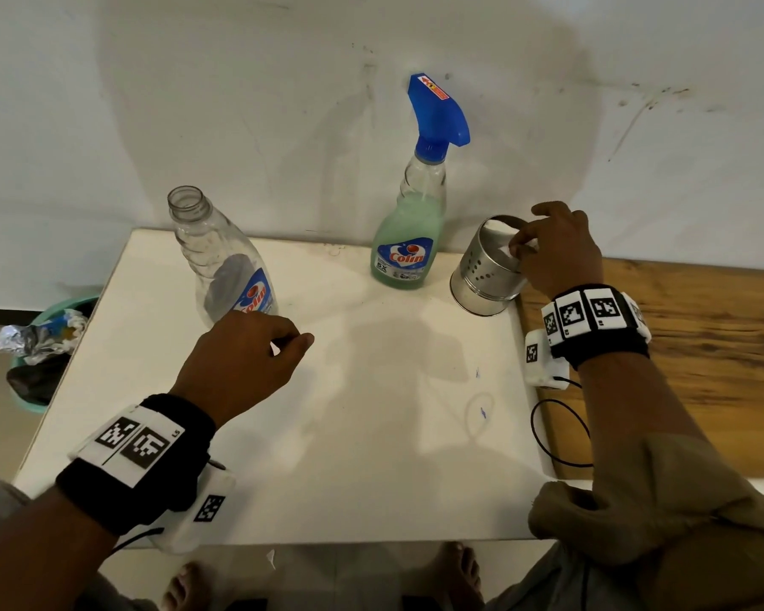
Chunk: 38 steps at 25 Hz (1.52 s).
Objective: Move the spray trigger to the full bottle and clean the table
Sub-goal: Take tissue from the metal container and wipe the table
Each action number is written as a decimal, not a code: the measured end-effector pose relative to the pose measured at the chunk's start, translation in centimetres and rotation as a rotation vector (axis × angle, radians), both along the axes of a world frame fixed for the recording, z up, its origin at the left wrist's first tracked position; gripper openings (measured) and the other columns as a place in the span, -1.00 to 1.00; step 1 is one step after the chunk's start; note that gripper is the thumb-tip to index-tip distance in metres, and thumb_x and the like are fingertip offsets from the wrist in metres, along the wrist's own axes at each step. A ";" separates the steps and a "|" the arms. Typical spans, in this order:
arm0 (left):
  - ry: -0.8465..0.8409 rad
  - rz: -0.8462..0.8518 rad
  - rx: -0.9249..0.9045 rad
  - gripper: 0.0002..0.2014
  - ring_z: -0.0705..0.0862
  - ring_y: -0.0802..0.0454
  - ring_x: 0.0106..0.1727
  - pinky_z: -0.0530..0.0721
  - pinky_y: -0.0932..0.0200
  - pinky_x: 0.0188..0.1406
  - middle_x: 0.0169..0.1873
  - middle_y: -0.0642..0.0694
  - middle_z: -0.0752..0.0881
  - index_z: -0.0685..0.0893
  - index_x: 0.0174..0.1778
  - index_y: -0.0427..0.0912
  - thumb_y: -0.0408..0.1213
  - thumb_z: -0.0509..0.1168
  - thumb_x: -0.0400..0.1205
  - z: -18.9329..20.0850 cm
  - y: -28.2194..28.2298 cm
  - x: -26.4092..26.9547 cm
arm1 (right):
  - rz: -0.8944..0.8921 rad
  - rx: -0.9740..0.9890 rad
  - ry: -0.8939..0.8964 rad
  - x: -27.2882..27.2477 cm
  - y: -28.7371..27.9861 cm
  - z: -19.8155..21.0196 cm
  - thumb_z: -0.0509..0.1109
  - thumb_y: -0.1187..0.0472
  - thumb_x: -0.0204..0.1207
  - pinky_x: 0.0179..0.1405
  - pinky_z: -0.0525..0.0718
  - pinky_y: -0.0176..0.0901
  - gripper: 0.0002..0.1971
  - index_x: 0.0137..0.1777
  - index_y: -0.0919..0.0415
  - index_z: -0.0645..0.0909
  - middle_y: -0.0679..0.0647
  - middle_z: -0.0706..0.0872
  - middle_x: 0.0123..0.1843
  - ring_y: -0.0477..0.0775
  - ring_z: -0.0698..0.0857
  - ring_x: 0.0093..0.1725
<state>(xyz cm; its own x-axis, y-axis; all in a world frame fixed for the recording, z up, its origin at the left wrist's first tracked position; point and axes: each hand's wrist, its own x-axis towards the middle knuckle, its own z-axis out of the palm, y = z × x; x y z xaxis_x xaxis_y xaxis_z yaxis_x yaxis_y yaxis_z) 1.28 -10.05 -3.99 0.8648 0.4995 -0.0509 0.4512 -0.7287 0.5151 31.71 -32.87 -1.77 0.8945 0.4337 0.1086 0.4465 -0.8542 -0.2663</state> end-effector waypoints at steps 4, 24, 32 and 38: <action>-0.011 -0.002 0.002 -0.68 0.63 0.09 -0.23 0.62 0.15 0.06 -0.37 0.04 0.67 0.75 -0.14 -0.04 0.12 0.23 0.58 0.0 0.0 -0.1 | 0.017 -0.041 0.038 0.0 0.1 0.5 0.62 0.10 0.35 0.20 0.60 0.17 -0.72 0.06 0.11 0.79 -0.01 0.48 0.52 0.19 0.41 0.48; 0.006 -0.040 0.006 -0.67 0.58 0.14 -0.27 0.61 0.17 0.09 -0.41 0.16 0.58 0.73 -0.11 -0.02 0.13 0.21 0.59 -0.5 -0.1 0.2 | -0.030 0.110 -0.005 0.0 0.3 1.0 0.47 0.17 0.45 0.24 0.58 0.16 -0.81 0.01 0.21 0.77 0.00 0.49 0.57 0.16 0.43 0.51; 0.010 -0.046 0.005 -0.68 0.59 0.16 -0.29 0.61 0.22 0.03 -0.42 0.19 0.58 0.73 -0.12 0.00 0.14 0.22 0.58 -0.5 -0.2 0.1 | 0.020 -0.041 0.062 -0.5 0.1 1.4 0.57 0.24 0.37 0.40 0.50 0.23 -0.77 0.04 0.16 0.80 0.08 0.38 0.64 0.26 0.38 0.56; 0.040 -0.060 0.008 -0.68 0.59 0.17 -0.28 0.57 0.24 0.02 -0.43 0.22 0.56 0.72 -0.11 0.00 0.15 0.21 0.58 -0.5 -0.4 0.2 | -0.038 0.095 0.041 0.4 0.0 1.1 0.47 0.16 0.37 0.24 0.57 0.12 -0.86 -0.09 0.10 0.79 -0.01 0.56 0.50 0.15 0.44 0.49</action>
<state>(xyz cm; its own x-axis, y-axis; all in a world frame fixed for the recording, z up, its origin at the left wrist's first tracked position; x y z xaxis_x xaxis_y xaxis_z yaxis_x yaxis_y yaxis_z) 1.49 -10.42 -4.48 0.8906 0.4472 -0.0826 0.4268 -0.7591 0.4916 32.08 -32.90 -0.64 0.9144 0.3893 0.1107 0.4018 -0.8403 -0.3640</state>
